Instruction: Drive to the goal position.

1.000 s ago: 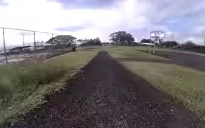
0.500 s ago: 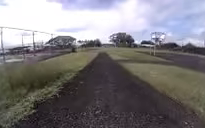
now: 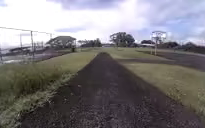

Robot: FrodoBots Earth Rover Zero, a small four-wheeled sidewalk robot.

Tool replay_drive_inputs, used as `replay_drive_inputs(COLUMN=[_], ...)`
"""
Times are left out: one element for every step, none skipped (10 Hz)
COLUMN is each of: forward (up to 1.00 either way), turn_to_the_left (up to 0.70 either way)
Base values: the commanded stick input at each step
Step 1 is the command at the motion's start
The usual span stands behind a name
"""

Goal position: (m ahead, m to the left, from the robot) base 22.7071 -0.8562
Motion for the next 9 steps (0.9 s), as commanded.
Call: replay_drive_inputs(forward=[0.5,0.5,0.5,0.5,0.5,0.5,0.5,0.5,0.5], turn_to_the_left=[0.0,0.0,0.0,0.0,0.0,0.0,0.0,0.0,0.16])
